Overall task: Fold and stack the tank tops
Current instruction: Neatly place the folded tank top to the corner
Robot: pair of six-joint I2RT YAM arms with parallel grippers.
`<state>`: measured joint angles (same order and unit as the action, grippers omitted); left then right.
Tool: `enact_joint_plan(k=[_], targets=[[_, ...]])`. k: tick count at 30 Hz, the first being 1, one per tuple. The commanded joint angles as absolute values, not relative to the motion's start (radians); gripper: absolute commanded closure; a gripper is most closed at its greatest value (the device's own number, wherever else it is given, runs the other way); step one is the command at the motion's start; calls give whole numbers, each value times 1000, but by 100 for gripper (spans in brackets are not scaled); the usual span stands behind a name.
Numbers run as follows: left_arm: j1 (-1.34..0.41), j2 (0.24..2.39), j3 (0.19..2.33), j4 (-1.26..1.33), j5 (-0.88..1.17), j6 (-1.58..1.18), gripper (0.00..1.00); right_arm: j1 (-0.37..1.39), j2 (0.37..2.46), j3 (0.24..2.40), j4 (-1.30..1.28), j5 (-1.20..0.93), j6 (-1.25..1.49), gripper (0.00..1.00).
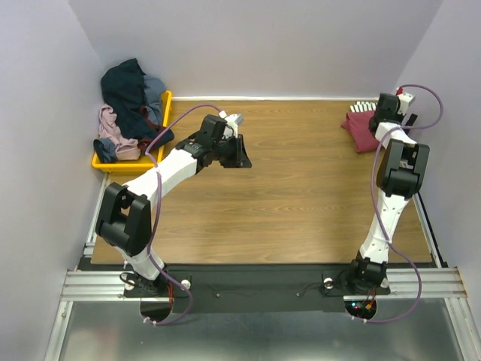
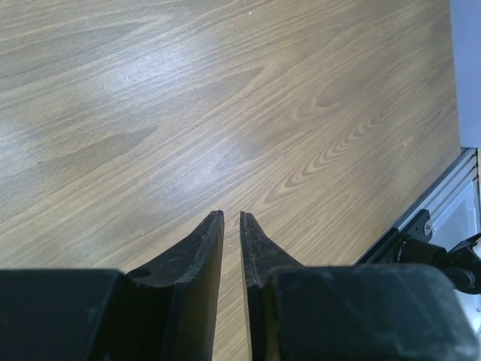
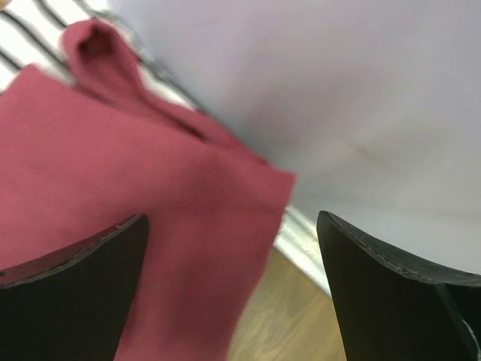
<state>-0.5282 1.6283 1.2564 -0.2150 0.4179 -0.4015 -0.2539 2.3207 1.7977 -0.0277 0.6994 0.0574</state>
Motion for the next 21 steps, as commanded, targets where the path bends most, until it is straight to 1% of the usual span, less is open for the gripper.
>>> enact_joint_plan(k=[1, 3, 4, 7, 12, 13, 16, 17, 19, 20, 21], targets=[[-523, 1580, 1249, -179, 439, -400, 71, -247, 2188, 1783, -69, 606, 190, 0], [-523, 1565, 1250, -176, 430, -400, 69, -245, 2122, 1735, -71, 566, 228, 0], [-523, 1560, 1250, -181, 425, -400, 69, -242, 2102, 1679, -71, 531, 260, 0], [-523, 1536, 1253, -181, 397, -403, 66, -229, 2004, 1594, -69, 506, 308, 0], [-523, 1491, 1253, -192, 335, -410, 65, -138, 1821, 1392, -66, 471, 366, 0], [-523, 1486, 1252, -193, 325, -414, 65, -83, 1760, 1364, -66, 483, 379, 0], [-523, 1462, 1240, -193, 272, -426, 65, 27, 1683, 1255, -64, 491, 397, 0], [-523, 1456, 1235, -193, 253, -429, 65, 113, 1637, 1231, -64, 508, 403, 0], [-523, 1437, 1221, -201, 200, -436, 65, 204, 1600, 1163, -66, 523, 414, 0], [-523, 1424, 1218, -202, 169, -437, 65, 291, 1560, 1143, -66, 532, 422, 0], [-523, 1414, 1209, -202, 157, -440, 65, 332, 1543, 1119, -66, 520, 431, 0]])
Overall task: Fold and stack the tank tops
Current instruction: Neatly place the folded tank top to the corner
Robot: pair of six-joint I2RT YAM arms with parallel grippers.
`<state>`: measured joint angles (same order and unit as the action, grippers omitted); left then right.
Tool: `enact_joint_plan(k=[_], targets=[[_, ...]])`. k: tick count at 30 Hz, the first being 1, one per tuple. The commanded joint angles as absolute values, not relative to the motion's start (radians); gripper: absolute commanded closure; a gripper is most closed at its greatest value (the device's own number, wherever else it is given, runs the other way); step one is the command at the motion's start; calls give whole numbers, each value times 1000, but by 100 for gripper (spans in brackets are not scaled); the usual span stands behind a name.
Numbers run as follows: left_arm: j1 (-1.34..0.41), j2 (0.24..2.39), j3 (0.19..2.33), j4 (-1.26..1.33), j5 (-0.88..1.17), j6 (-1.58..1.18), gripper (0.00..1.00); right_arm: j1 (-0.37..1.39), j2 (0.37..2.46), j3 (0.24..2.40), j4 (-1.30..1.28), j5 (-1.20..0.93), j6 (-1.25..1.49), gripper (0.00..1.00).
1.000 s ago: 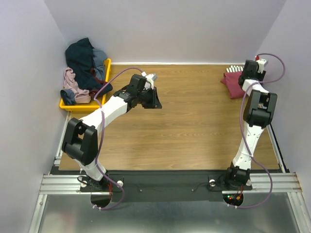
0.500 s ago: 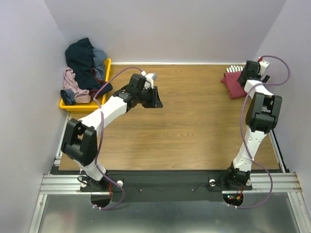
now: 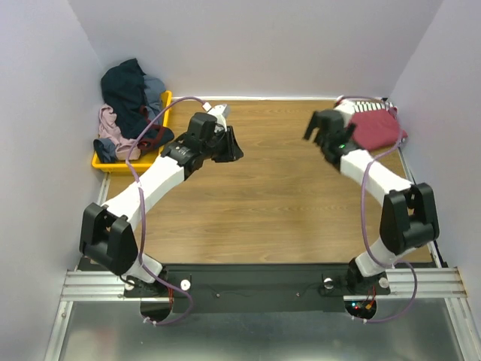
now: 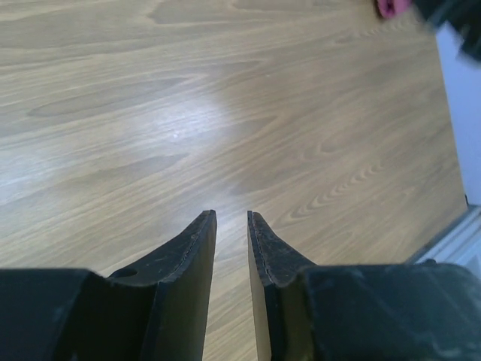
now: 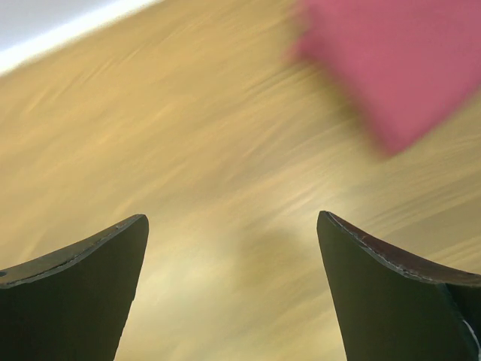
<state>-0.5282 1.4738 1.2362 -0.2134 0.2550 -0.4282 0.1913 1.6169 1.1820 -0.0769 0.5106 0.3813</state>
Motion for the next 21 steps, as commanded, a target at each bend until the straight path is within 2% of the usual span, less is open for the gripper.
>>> enact_joint_plan(k=[1, 7, 13, 21], targets=[[-523, 1404, 1191, -198, 143, -446, 65, 416, 1522, 1077, -66, 517, 449, 0], [-523, 1329, 1095, -154, 74, -479, 64, 671, 1385, 957, -64, 512, 499, 0], [-523, 1299, 1043, -135, 55, -486, 64, 681, 1243, 876, -66, 518, 493, 0], [-523, 1299, 1052, -133, 75, -485, 64, 681, 1195, 871, -66, 561, 477, 0]])
